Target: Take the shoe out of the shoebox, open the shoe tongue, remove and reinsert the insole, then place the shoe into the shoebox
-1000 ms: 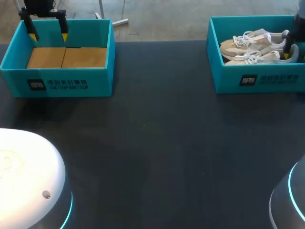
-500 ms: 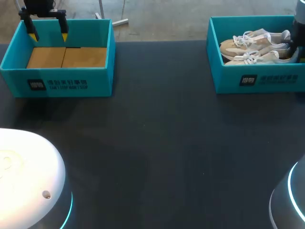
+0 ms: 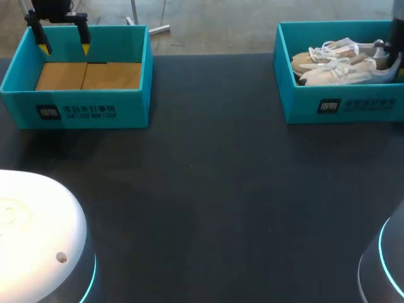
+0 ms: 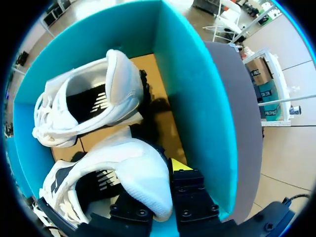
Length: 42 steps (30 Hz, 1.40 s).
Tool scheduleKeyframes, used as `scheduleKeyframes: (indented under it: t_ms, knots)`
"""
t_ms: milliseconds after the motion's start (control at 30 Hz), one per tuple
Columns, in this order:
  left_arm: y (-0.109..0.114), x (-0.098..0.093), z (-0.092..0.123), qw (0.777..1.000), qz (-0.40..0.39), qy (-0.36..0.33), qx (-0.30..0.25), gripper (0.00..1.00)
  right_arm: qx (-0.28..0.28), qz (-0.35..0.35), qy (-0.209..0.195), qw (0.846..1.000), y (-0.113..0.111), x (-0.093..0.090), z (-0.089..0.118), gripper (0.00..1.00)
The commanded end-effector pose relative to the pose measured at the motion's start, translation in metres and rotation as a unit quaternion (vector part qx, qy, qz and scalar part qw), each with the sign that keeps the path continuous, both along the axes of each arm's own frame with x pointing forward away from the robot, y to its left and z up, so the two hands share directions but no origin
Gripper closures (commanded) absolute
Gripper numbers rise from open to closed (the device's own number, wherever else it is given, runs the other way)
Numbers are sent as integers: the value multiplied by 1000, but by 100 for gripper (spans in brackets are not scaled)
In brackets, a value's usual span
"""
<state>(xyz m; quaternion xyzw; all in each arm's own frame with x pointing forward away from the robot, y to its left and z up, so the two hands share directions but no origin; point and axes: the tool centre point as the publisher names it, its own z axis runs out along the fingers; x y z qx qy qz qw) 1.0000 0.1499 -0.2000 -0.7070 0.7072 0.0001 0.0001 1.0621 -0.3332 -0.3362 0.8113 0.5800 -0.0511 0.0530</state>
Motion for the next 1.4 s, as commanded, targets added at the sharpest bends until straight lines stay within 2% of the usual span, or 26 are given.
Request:
scheduleKeyframes:
  t_ms: [33,367,767,867,1400]
  knots:
    - [0,0,0,1000,0,0,0,0,-7,-14,1,1000,-1,-6,33,100]
    - [0,0,0,1000,0,0,0,0,-21,-47,-16,999,1,-9,85,100]
    - [0,0,0,1000,0,0,0,0,-19,-58,-21,998,8,-21,129,100]
    - [0,0,0,1000,0,0,0,0,-39,-71,-17,997,12,-23,134,100]
    - [0,0,0,1000,0,0,0,0,-39,-71,-17,997,12,-23,134,100]
